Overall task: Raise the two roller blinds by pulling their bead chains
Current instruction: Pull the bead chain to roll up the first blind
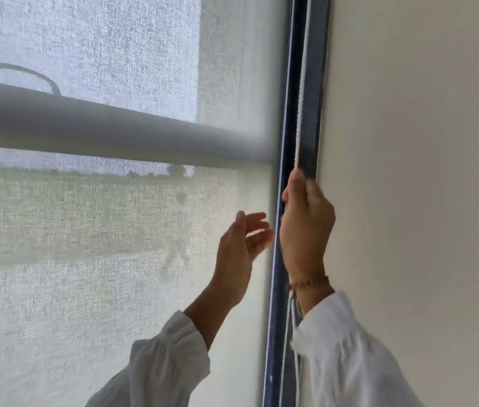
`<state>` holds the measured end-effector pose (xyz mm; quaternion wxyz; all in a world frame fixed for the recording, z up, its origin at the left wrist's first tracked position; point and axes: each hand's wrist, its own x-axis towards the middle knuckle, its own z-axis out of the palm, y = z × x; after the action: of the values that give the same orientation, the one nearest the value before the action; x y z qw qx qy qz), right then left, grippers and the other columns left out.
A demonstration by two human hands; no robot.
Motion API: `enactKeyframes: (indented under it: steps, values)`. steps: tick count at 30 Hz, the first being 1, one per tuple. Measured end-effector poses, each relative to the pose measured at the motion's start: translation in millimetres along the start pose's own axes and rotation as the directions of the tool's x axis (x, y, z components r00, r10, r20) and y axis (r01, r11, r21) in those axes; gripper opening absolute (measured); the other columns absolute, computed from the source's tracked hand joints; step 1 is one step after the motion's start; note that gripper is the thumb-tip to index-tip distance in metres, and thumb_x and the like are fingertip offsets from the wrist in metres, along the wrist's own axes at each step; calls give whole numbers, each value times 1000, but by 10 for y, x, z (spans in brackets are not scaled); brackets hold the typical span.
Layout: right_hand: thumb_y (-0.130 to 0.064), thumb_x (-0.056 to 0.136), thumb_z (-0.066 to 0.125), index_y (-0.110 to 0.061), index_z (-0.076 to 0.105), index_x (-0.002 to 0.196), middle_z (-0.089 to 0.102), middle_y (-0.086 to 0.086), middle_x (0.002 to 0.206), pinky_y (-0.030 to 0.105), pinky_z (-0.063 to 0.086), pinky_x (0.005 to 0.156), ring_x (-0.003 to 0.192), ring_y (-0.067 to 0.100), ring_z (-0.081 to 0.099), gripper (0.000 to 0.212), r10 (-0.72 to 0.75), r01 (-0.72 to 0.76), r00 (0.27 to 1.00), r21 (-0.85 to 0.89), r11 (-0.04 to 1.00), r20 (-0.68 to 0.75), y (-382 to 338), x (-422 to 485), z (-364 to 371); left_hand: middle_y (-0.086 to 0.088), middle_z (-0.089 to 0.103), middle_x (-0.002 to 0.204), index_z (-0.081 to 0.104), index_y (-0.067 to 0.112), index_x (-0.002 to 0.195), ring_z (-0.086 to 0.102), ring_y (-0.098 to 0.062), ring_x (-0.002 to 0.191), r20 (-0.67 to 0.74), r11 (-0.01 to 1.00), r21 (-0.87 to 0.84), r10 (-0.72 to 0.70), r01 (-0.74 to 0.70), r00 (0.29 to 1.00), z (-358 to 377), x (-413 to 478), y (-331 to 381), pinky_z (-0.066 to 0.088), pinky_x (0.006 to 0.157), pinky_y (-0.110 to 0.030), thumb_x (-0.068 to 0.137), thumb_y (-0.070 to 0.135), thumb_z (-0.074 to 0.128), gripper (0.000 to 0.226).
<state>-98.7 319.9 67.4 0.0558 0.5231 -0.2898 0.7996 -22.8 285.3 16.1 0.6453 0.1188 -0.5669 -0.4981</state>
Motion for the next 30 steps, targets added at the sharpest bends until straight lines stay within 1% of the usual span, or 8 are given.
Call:
enactKeyframes:
  steps: [3,6,9,13,17,20,25,30]
  values:
    - [-32,92,43,-33,40,55,41,-14,47,9,30,45,46,0,45,37,39,-37,998,-37,999,48,202,-563,-127,-9,66,96,61,6,98,65,-25,93,95,998,-14,54,-53,994,126,161,355,50,90,-34,98,27,33,35]
    - [-41,92,43,-28,42,57,40,-14,46,17,32,45,48,2,46,38,22,-17,997,-66,998,76,357,-992,-199,0,71,78,61,10,94,68,-16,70,194,997,-70,26,-13,981,340,311,714,57,66,-25,95,32,41,30]
    - [-40,91,48,-31,43,57,49,-13,44,6,32,47,49,-4,49,35,62,-60,992,-29,998,107,390,-1120,-174,8,43,45,61,13,76,36,-4,34,52,998,54,16,-19,999,531,380,835,30,34,-15,93,39,44,35]
    - [-51,88,40,-30,50,54,55,-18,48,7,35,51,48,-1,49,41,211,-247,932,90,965,296,419,-966,-135,10,32,34,45,16,54,23,-3,26,-73,990,-32,136,-139,988,605,277,814,19,30,-10,95,34,43,45]
    - [-61,83,9,-32,65,67,72,-2,79,35,45,91,87,9,65,65,446,-589,768,233,774,459,440,-606,-165,12,35,34,44,17,54,28,-4,26,-42,976,-41,211,-212,977,668,101,727,23,33,-8,95,32,42,44]
    - [-63,86,4,-28,64,94,70,-3,102,41,38,104,104,13,62,70,453,-648,733,316,693,508,371,-217,-203,12,40,34,48,19,52,34,-3,28,-54,975,56,219,-216,974,627,-81,525,26,33,-10,95,28,41,45]
    - [-51,96,23,-14,67,85,70,-3,67,25,53,61,65,11,65,58,347,-611,760,425,668,549,116,300,-142,11,32,39,47,25,46,27,-5,31,-75,994,107,-7,15,997,381,-525,-23,21,34,-14,89,39,46,45]
    - [-57,91,37,-15,61,74,47,-9,42,16,26,34,32,6,34,51,460,-587,802,354,729,382,-166,481,41,11,29,40,44,25,47,22,-5,32,-72,975,152,-153,163,986,156,-918,-424,21,34,-13,73,56,50,41]
